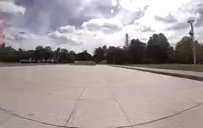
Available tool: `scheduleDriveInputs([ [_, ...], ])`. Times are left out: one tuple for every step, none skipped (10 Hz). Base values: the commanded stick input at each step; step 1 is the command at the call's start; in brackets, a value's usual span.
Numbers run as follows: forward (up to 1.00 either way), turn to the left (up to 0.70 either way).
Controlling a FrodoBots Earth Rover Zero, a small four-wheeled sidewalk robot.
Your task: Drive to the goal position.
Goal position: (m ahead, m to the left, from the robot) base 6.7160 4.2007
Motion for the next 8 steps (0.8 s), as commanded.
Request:
scheduleDriveInputs([
  [1.0, 0.0],
  [1.0, 0.0],
  [1.0, 0.0],
  [1.0, 0.0],
  [1.0, 0.0],
  [1.0, 0.0],
  [1.0, 0.0],
  [1.0, 0.0],
])
